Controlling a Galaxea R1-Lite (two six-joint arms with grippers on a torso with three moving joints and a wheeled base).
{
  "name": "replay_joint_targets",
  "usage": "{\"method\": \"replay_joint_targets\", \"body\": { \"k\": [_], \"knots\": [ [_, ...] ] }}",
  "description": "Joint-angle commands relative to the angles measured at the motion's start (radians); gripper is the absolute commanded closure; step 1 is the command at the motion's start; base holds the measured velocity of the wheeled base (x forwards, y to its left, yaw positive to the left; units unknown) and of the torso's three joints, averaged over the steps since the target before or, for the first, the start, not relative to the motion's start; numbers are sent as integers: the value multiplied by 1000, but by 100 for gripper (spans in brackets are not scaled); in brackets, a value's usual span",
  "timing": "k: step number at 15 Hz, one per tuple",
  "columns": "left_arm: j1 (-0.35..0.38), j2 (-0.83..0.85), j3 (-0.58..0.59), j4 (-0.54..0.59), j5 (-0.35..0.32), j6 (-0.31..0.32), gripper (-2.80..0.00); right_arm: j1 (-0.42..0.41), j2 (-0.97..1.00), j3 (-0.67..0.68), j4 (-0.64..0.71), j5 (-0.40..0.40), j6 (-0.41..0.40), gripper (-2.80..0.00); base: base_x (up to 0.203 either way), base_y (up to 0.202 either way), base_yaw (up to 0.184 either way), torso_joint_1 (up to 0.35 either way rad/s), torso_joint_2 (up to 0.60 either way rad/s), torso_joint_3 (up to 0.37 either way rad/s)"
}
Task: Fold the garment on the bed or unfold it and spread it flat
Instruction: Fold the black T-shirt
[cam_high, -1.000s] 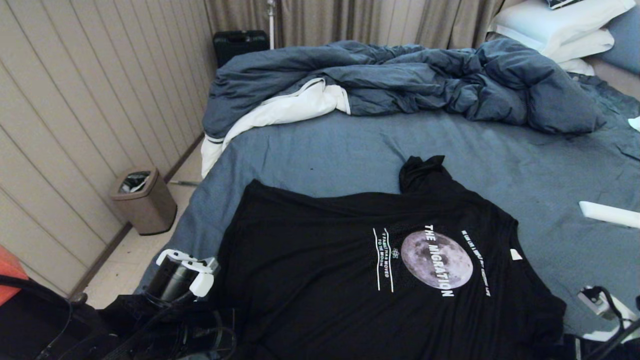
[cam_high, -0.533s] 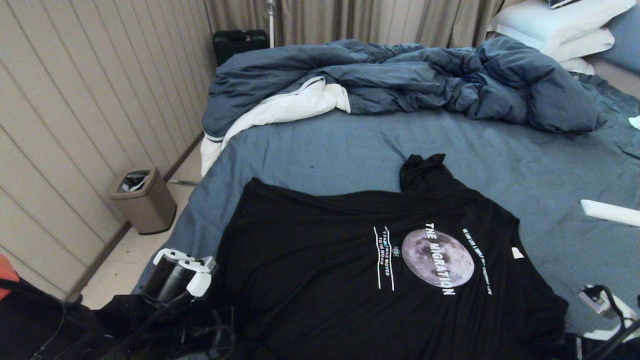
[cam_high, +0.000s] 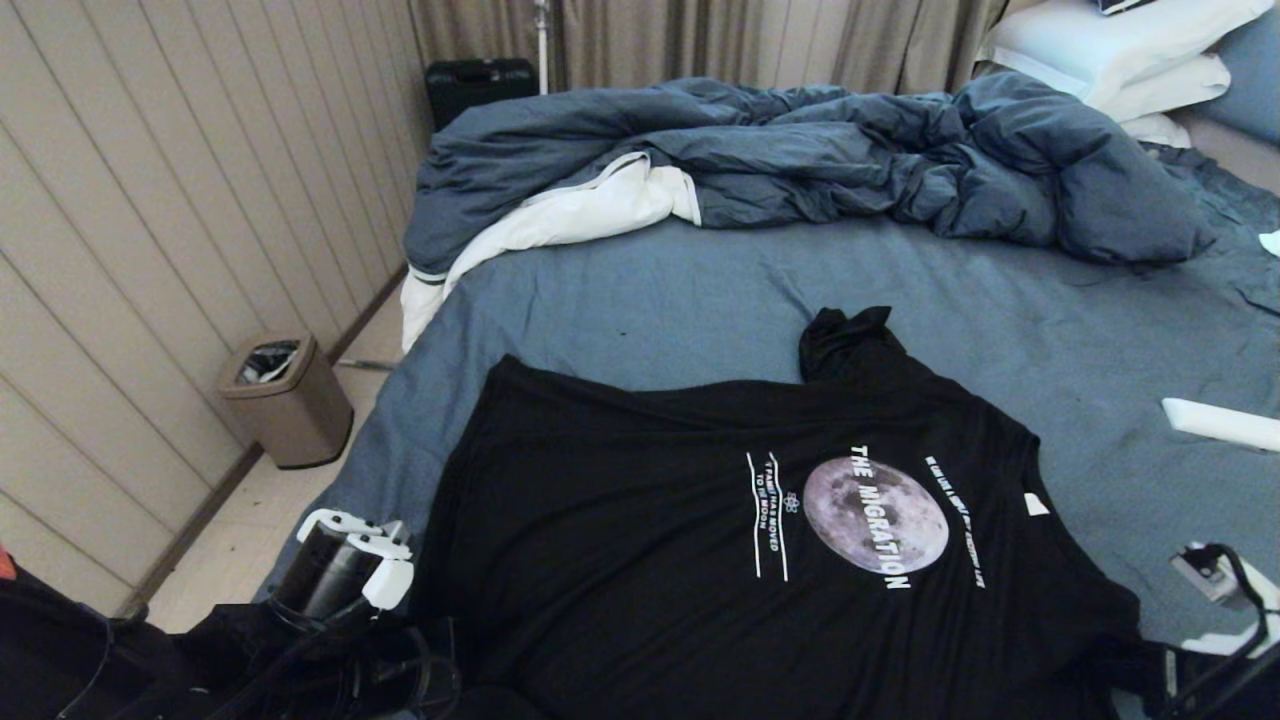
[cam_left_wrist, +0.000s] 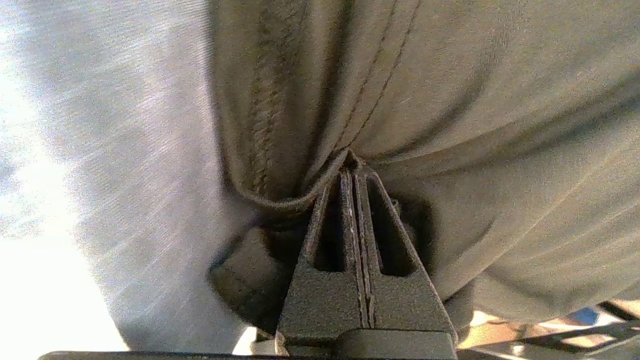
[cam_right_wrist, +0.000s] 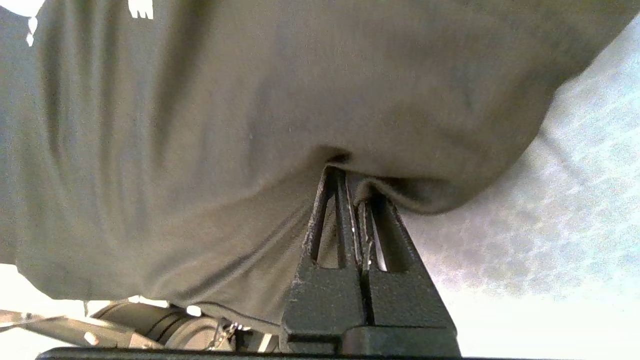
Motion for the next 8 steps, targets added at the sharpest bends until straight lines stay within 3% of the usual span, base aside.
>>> {"method": "replay_joint_targets", "body": {
  "k": [1,5,8],
  "knots": [
    [12,-46,10,1,9,22,0,1,-20,-7,-4,5,0,0,0,0,0,0,0,0],
    [49,-189,-4,33,25,89,0,-3,-11,-10,-6,5,18,0,0,0,0,0,0,0],
    [57,-269,-84,161,25,104,0,-3,-11,-35,-4,4,40,0,0,0,0,0,0,0]
  ]
}}
